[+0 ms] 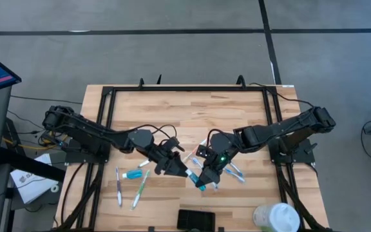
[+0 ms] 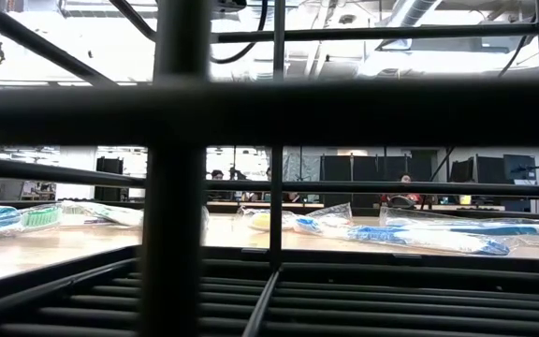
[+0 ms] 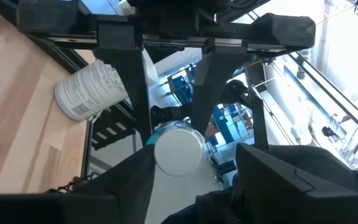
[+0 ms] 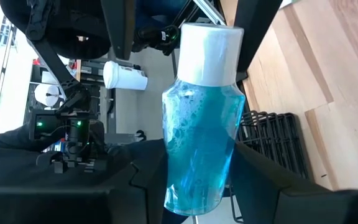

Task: Pick & Place toothbrushing station
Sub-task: Put the right blue mouthwash into the black mesh organizer

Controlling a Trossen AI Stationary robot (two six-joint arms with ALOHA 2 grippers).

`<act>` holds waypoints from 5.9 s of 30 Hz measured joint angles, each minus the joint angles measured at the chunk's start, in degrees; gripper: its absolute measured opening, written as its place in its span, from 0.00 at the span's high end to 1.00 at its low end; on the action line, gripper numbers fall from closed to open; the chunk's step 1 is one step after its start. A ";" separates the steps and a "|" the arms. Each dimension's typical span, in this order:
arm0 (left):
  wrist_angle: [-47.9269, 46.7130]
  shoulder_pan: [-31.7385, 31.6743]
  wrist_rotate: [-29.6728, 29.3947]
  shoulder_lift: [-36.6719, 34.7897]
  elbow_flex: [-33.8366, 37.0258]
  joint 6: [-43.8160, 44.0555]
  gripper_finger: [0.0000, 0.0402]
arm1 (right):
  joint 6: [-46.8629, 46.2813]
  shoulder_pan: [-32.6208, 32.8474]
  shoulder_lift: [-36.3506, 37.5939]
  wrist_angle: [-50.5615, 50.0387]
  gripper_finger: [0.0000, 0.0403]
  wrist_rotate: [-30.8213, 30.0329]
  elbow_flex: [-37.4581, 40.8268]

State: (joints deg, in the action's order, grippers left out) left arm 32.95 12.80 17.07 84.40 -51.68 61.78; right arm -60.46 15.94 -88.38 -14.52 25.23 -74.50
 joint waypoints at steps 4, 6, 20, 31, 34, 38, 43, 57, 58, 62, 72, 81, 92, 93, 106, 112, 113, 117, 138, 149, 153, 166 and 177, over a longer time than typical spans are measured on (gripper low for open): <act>-0.02 -0.45 0.02 0.00 0.00 0.00 0.49 | -0.01 -0.34 0.01 -0.02 0.65 0.02 0.00; -0.02 -0.53 0.02 0.00 0.00 0.00 0.50 | 0.01 -0.28 0.02 -0.02 0.66 0.00 0.00; -0.26 -0.53 -0.09 0.00 0.02 -1.38 0.55 | 0.01 -0.37 0.02 -0.28 0.66 0.00 0.00; -0.70 -0.53 -0.66 0.00 0.02 -1.53 0.55 | -0.01 -0.72 0.02 -0.57 0.65 -0.04 0.00; -0.77 -0.53 -0.66 0.00 0.02 -1.53 0.55 | -0.01 -0.73 0.02 -0.59 0.65 -0.06 0.00; -0.95 -0.53 -0.67 0.00 0.02 -1.70 0.55 | -0.03 -0.74 0.02 -0.66 0.65 -0.13 0.00; -1.06 -0.72 -0.77 0.00 0.02 -3.34 0.55 | -0.03 -0.74 0.02 -1.00 0.65 -0.25 0.00; -2.06 -0.90 -1.46 0.00 0.02 -3.20 0.45 | -0.08 -0.70 0.00 -2.01 0.65 -0.28 0.09; -2.46 -0.90 -1.41 0.00 0.02 -3.17 0.44 | -0.08 -0.70 0.00 -1.99 0.65 -0.26 0.09; -5.82 -0.90 -1.19 0.00 0.02 -3.06 0.43 | -0.06 -0.69 0.00 -1.94 0.65 -0.24 0.09; -6.20 -1.32 -1.16 0.00 0.02 -4.15 0.46 | -0.06 -0.66 0.00 -1.75 0.65 -0.22 0.09; -3.30 -1.75 -1.00 -0.02 -0.02 -3.47 0.45 | 0.34 -0.66 0.00 -1.73 0.65 -0.20 0.09; -3.60 -1.65 -0.67 -0.02 -0.02 -3.23 0.48 | 0.45 -0.74 0.00 -1.71 0.65 -0.15 0.07; -3.57 -1.64 -0.74 0.08 -0.02 -3.23 0.48 | 0.45 -0.74 0.00 -1.70 0.65 -0.14 0.07; -3.39 -1.64 -1.16 0.92 -0.04 -2.84 0.48 | 0.45 -0.74 -0.02 -1.73 0.65 -0.11 -0.02; -3.34 -1.64 -1.50 0.92 -0.04 -2.83 0.48 | 0.45 -0.74 -0.02 -1.73 0.64 -0.11 -0.02; -3.34 -1.64 -1.64 0.92 -0.04 -2.82 0.48 | 0.45 -0.74 -0.02 -1.74 0.64 -0.12 -0.02; -3.32 -1.64 -1.67 0.92 -0.04 -2.80 0.51 | 0.45 -0.74 -0.02 -1.75 0.65 -0.15 -0.02; -3.17 -3.10 1.03 0.79 -0.04 -4.31 0.40 | 0.35 -0.72 -0.04 -1.45 0.65 1.95 0.00; -3.39 -7.97 9.01 -5.95 0.02 -21.37 0.31 | -12.38 -1.42 -0.02 14.88 0.65 12.75 0.00; -3.60 -5.55 7.92 -10.36 0.02 -38.19 0.36 | -22.83 -2.28 -0.02 26.82 0.66 15.16 0.00; -4.57 -2.47 3.57 -15.30 0.00 -55.26 0.42 | -29.60 -5.20 -1.96 29.56 0.65 13.88 0.14; -4.65 -1.49 5.84 -12.26 0.00 -55.28 0.41 | -32.45 -4.29 -8.73 39.57 0.65 13.73 0.00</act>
State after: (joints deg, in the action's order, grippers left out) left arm 28.30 11.31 22.91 72.14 -51.68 6.49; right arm -92.91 11.65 -97.11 25.05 38.96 -74.50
